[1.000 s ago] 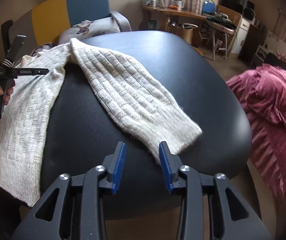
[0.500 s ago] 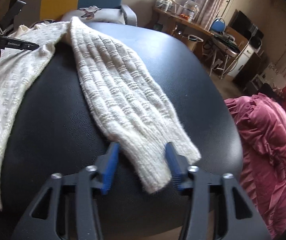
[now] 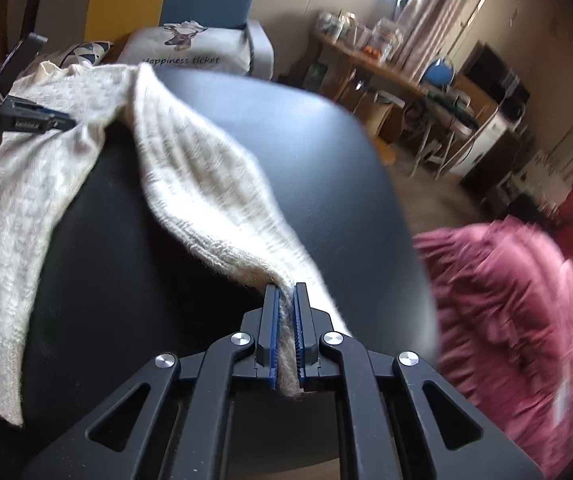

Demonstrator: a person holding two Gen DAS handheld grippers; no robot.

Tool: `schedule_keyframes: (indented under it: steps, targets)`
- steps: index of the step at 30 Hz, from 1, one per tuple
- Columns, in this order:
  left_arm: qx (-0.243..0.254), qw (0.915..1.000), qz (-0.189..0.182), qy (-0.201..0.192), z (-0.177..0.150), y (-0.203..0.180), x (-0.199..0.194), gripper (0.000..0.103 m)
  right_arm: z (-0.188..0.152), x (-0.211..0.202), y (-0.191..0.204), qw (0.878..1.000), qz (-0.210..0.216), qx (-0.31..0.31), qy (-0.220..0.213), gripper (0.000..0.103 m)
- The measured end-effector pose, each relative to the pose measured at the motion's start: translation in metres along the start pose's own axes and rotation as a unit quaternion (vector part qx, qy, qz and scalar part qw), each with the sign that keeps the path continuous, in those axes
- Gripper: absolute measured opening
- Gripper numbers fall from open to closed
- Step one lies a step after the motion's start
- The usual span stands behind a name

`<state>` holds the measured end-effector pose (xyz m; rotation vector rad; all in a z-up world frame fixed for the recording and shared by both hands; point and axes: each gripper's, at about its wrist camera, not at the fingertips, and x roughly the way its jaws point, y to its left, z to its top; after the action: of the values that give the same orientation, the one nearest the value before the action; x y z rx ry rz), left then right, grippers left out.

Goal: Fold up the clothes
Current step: 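Lift and pull the sleeve outward with the right tool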

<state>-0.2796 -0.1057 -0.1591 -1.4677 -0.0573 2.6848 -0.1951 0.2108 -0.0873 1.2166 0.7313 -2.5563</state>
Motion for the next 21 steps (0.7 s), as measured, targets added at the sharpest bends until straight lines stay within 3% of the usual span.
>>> schedule_keyframes:
  steps: [11,16,21]
  targets:
    - [0.006,0.9999,-0.007,0.007,0.003,0.003,0.004,0.022,0.081,0.008,-0.074,0.999,-0.044,0.018,-0.020,0.006]
    - [0.004,0.9999,-0.010,0.008,0.004,0.005,0.005,0.022,0.106,0.054,-0.099,0.998,-0.043,0.041,0.015,0.006]
    - [0.003,0.9998,-0.015,0.012,0.006,0.007,0.005,0.022,0.110,0.125,-0.116,0.992,-0.026,0.085,0.089,0.006]
